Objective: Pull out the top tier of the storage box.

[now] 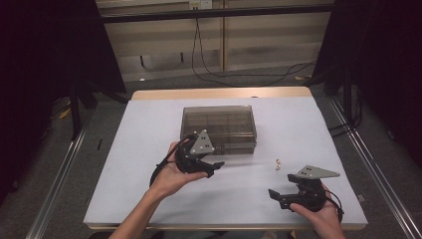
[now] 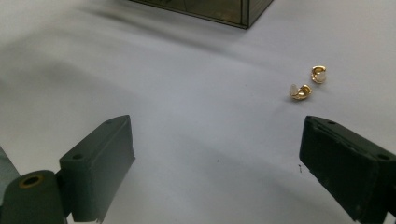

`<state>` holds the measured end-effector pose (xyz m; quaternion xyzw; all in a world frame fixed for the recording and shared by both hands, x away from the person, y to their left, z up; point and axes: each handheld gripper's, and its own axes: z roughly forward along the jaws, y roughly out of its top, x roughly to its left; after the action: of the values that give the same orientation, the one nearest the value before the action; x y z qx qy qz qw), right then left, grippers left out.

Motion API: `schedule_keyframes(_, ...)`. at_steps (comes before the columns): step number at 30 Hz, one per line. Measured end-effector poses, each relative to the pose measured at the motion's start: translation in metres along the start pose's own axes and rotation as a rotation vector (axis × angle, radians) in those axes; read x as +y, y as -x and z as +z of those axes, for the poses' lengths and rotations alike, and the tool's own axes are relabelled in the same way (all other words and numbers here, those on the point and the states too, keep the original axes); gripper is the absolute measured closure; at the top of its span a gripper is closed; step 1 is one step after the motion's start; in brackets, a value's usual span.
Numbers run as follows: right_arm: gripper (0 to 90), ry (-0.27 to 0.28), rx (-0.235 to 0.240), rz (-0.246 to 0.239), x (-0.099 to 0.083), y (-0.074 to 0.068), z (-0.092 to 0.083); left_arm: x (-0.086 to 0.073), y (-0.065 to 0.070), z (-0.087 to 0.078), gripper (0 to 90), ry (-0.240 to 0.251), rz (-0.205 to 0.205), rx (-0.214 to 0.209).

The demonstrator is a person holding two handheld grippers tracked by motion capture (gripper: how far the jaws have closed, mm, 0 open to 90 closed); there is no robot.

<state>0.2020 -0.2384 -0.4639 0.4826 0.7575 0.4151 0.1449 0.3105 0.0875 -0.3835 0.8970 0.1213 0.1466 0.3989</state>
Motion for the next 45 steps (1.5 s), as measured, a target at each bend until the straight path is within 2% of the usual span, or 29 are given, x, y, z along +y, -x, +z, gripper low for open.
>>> schedule_keyframes(4, 9.7, -0.001, 0.001, -0.001, 0.0, 0.0, 0.0, 0.002, -0.008, -0.006, 33.0, 0.024, -0.016, -0.051)
schedule_keyframes(5, 9.7, 0.0, 0.002, 0.0, 0.0, 0.0, 0.0, 0.002, -0.008, -0.006, 33.3, 0.024, -0.016, -0.051)
schedule_keyframes(6, 9.7, 0.001, 0.001, 0.001, 0.0, 0.0, 0.0, 0.002, -0.013, -0.007, 33.5, 0.033, -0.043, -0.094)
schedule_keyframes(11, 9.6, 0.003, 0.007, 0.005, 0.0, 0.0, -0.001, 0.006, -0.022, -0.007, 41.0, 0.016, -0.046, -0.117)
schedule_keyframes(13, 9.6, 0.0, 0.006, 0.005, 0.0, 0.0, 0.0, 0.007, -0.028, -0.006, 44.9, 0.011, -0.063, -0.138)
schedule_keyframes(14, 9.6, 0.001, 0.007, 0.003, 0.0, 0.0, 0.0, 0.007, -0.028, -0.006, 45.9, 0.011, -0.063, -0.138)
schedule_keyframes(15, 9.6, 0.002, 0.008, 0.001, 0.0, 0.0, 0.0, 0.009, -0.031, -0.004, 47.9, -0.011, -0.045, -0.121)
schedule_keyframes(16, 9.5, 0.001, 0.01, 0.002, 0.0, 0.0, 0.0, 0.01, -0.033, -0.003, 51.7, -0.024, -0.03, -0.125)
schedule_keyframes(18, 9.5, 0.001, 0.009, 0.003, 0.0, 0.0, -0.001, 0.011, -0.037, -0.001, 54.3, -0.048, -0.039, -0.117)
schedule_keyframes(21, 9.5, 0.001, 0.009, 0.002, 0.0, 0.0, -0.001, 0.012, -0.044, 0.002, 58.3, -0.069, -0.031, -0.126)
schedule_keyframes(24, 9.5, 0.0, 0.009, 0.003, 0.0, 0.0, -0.001, 0.012, -0.048, 0.006, 61.4, -0.079, -0.046, -0.124)
schedule_keyframes(32, 9.5, -0.001, 0.01, 0.002, 0.0, 0.0, -0.001, 0.016, -0.057, 0.014, 71.1, -0.102, -0.039, -0.139)
schedule_keyframes(37, 9.5, -0.001, 0.012, -0.002, 0.0, 0.0, -0.001, 0.019, -0.062, 0.02, 73.9, -0.126, -0.037, -0.145)
schedule_keyframes(45, 9.5, -0.001, 0.012, -0.002, 0.0, 0.0, 0.0, 0.024, -0.06, 0.028, 75.4, -0.151, -0.02, -0.159)
